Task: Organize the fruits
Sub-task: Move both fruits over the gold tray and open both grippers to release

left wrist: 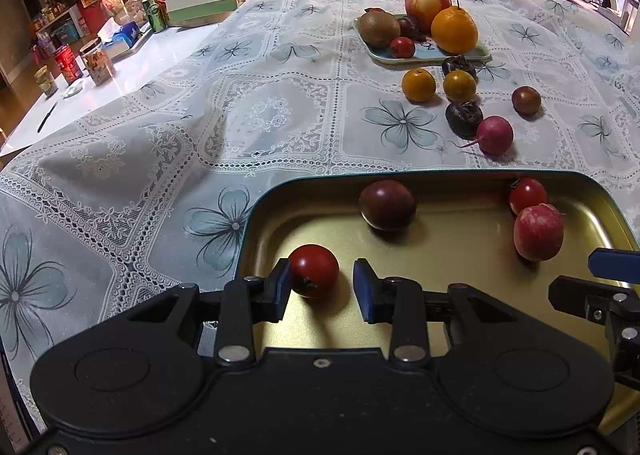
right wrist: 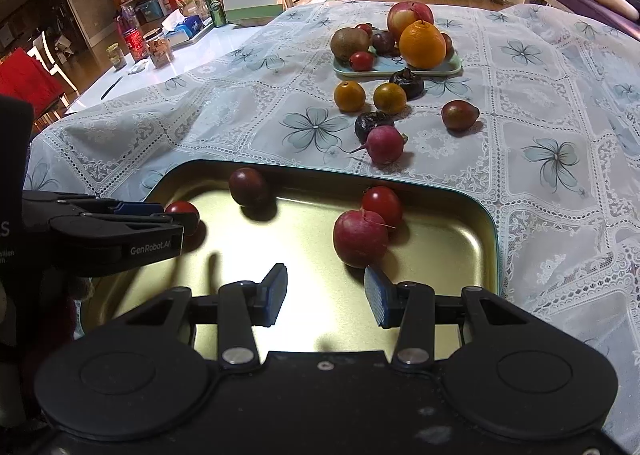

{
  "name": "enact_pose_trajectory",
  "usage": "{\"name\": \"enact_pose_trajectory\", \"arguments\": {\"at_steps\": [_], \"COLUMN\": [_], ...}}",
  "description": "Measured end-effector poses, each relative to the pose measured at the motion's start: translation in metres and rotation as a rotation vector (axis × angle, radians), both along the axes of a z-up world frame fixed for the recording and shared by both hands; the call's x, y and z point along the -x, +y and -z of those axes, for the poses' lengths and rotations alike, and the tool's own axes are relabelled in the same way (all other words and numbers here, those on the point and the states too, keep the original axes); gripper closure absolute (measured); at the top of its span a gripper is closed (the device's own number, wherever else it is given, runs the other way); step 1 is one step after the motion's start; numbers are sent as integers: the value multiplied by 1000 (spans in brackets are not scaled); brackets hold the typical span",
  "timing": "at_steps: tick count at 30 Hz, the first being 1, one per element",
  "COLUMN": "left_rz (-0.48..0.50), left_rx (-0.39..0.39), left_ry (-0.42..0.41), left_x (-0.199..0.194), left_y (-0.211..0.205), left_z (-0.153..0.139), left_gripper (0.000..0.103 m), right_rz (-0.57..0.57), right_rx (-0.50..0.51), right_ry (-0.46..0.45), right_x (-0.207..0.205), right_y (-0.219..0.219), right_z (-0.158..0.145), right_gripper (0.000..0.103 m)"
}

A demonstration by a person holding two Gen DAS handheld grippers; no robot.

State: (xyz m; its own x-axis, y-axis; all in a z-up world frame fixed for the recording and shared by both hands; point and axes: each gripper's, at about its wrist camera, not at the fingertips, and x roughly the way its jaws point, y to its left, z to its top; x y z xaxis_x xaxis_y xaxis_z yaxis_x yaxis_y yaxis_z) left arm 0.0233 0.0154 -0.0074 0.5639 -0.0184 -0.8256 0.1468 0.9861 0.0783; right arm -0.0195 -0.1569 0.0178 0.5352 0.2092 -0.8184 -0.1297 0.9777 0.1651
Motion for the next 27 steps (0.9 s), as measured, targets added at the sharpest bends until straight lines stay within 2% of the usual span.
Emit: {"name": "enact_pose_trajectory", "arguments": {"at_steps": [7, 15, 22, 27], "left_rz": [-2, 7, 37, 54], "left_rx": [-6, -5, 10, 15], "left_ry": [-1, -6, -11, -19], "left_x": [-2, -8, -24, -42], "left_y": [-2, -9, -23, -32], "left_z": [0, -4, -10, -15], "left_gripper": [59, 59, 59, 59], "right_rz": [34, 122, 229, 280], "right_rx": [-18, 11, 47, 40], "right_ry": [29, -5, -51, -47], "right_x": [-8, -22, -46, -74], "right_y": [-11, -37, -66, -82], "right_z": [1, -5, -10, -9], "right_gripper": [58, 58, 58, 58]}}
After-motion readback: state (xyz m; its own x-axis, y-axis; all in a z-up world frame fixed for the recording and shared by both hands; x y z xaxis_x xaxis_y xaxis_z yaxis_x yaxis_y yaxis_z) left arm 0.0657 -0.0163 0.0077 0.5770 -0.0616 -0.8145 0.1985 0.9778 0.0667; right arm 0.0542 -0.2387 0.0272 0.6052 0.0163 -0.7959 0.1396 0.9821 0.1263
